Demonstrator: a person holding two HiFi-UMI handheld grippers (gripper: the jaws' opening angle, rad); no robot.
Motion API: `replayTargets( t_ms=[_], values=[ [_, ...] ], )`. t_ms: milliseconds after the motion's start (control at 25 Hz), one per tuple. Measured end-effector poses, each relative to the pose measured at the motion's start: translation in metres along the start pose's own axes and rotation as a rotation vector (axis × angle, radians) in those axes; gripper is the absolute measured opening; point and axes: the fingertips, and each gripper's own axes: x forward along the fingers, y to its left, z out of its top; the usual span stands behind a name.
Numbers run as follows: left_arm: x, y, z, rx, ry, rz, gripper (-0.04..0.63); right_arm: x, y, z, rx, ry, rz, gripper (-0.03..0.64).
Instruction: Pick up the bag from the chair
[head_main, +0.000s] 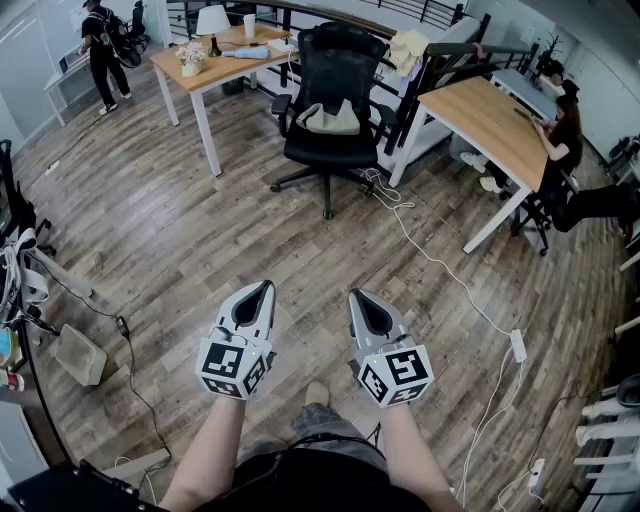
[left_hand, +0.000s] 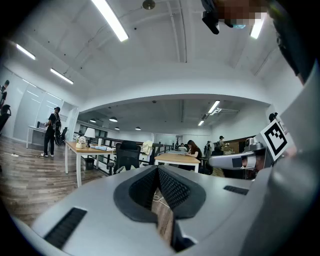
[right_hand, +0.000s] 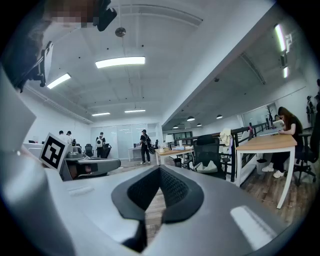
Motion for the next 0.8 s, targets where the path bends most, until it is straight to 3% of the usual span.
replayTargets(
  t_ms=[360, 800],
  values=[
    [0.056, -0.003, 0.002, -0.012, -0.014, 0.031, -0.003, 0.029, -0.051, 0.004, -0.007, 0.008, 0.034, 0.006],
    [0.097, 0.002, 0.003, -0.017, -0.008, 0.043, -0.003, 0.057, -0.081, 0.006, 0.028, 0.009, 0.051, 0.006]
  ],
)
